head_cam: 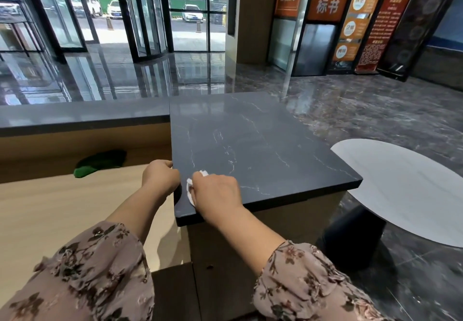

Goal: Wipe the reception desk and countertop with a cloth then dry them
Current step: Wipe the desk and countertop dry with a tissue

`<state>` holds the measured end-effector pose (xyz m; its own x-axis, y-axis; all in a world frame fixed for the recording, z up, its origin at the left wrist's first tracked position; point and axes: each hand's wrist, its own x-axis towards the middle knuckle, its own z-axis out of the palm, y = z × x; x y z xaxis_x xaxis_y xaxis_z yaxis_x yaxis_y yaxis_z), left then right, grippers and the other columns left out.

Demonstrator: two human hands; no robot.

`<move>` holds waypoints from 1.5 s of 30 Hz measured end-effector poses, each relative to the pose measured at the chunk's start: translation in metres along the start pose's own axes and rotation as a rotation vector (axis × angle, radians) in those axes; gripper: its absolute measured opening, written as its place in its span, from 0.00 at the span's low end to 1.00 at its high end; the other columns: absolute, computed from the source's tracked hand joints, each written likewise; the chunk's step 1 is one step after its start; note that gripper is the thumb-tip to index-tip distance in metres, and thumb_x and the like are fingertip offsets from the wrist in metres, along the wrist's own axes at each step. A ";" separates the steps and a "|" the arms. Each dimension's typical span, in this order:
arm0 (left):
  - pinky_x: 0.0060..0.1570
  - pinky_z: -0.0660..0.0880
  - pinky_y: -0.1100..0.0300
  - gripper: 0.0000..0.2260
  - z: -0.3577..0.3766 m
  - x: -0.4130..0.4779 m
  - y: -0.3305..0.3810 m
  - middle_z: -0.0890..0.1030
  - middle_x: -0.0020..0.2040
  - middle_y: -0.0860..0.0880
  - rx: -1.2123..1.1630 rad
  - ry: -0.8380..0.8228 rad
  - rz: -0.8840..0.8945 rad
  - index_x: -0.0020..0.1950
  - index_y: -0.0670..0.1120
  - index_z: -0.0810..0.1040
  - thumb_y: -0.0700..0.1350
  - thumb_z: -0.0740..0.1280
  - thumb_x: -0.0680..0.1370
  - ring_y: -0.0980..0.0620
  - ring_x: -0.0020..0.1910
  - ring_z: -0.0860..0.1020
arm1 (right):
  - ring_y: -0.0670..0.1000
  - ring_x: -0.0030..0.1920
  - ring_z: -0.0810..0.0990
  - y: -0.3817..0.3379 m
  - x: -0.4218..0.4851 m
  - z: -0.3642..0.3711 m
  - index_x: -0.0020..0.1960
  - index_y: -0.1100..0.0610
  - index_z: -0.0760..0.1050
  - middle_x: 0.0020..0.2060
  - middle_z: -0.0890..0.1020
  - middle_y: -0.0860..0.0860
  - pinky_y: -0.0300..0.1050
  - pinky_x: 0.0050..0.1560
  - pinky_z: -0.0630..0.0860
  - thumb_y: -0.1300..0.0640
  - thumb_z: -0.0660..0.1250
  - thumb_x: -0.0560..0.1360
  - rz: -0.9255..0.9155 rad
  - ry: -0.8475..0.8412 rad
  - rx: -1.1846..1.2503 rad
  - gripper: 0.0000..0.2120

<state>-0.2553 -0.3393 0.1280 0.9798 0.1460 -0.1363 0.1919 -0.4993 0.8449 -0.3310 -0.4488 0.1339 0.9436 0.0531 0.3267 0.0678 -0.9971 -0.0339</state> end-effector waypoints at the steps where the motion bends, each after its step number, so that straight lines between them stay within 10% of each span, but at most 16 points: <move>1: 0.53 0.78 0.46 0.08 0.001 0.000 0.000 0.76 0.36 0.51 0.002 0.005 -0.002 0.51 0.44 0.81 0.36 0.63 0.78 0.40 0.48 0.78 | 0.54 0.19 0.75 0.015 -0.002 0.002 0.29 0.52 0.70 0.21 0.75 0.50 0.33 0.27 0.48 0.51 0.76 0.62 0.035 0.056 0.013 0.14; 8: 0.53 0.78 0.47 0.11 0.004 -0.003 0.003 0.78 0.41 0.48 0.035 0.063 -0.028 0.56 0.40 0.81 0.36 0.63 0.77 0.41 0.50 0.79 | 0.62 0.46 0.82 0.156 -0.018 0.000 0.50 0.57 0.74 0.43 0.83 0.58 0.45 0.37 0.63 0.47 0.55 0.80 0.271 0.074 -0.046 0.16; 17: 0.48 0.80 0.50 0.09 0.014 -0.008 0.009 0.80 0.46 0.48 0.075 0.102 -0.058 0.48 0.49 0.79 0.37 0.62 0.78 0.44 0.45 0.79 | 0.60 0.55 0.80 0.226 -0.021 -0.008 0.58 0.58 0.74 0.55 0.81 0.58 0.45 0.47 0.70 0.54 0.49 0.83 0.647 0.018 -0.088 0.17; 26: 0.51 0.78 0.48 0.07 0.033 -0.024 0.019 0.79 0.49 0.42 0.139 0.168 -0.090 0.52 0.44 0.77 0.40 0.62 0.76 0.40 0.46 0.78 | 0.59 0.54 0.81 0.056 -0.014 -0.003 0.61 0.57 0.68 0.57 0.77 0.54 0.47 0.45 0.74 0.61 0.61 0.78 0.069 -0.180 0.130 0.12; 30: 0.52 0.78 0.47 0.08 0.042 -0.028 0.026 0.79 0.51 0.40 0.199 0.201 -0.106 0.53 0.42 0.75 0.40 0.63 0.76 0.39 0.48 0.77 | 0.56 0.38 0.83 0.066 -0.011 0.000 0.50 0.56 0.76 0.38 0.83 0.54 0.38 0.28 0.60 0.53 0.68 0.74 -0.148 -0.058 0.100 0.08; 32: 0.50 0.78 0.49 0.08 0.046 -0.030 0.031 0.78 0.51 0.40 0.248 0.206 -0.098 0.54 0.42 0.75 0.40 0.62 0.76 0.39 0.48 0.77 | 0.56 0.27 0.81 0.099 -0.009 -0.001 0.39 0.55 0.78 0.26 0.80 0.52 0.35 0.27 0.50 0.49 0.70 0.71 -0.109 0.043 0.129 0.09; 36: 0.46 0.74 0.52 0.07 0.061 -0.031 0.046 0.78 0.49 0.39 0.347 0.211 -0.035 0.51 0.40 0.75 0.40 0.62 0.76 0.39 0.48 0.76 | 0.58 0.51 0.81 0.197 -0.010 -0.008 0.55 0.52 0.77 0.47 0.84 0.55 0.43 0.39 0.63 0.47 0.55 0.79 0.075 -0.029 0.099 0.14; 45: 0.63 0.70 0.45 0.07 0.121 -0.040 0.081 0.78 0.56 0.38 0.421 0.094 0.023 0.49 0.42 0.75 0.40 0.61 0.73 0.38 0.58 0.74 | 0.59 0.54 0.80 0.301 -0.023 -0.018 0.57 0.58 0.74 0.54 0.82 0.57 0.45 0.43 0.66 0.53 0.50 0.82 0.371 -0.113 -0.102 0.16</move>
<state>-0.2721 -0.4890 0.1395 0.9785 0.1984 -0.0560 0.1954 -0.8055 0.5594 -0.3385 -0.7507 0.1327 0.9280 -0.3118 0.2038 -0.3116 -0.9496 -0.0341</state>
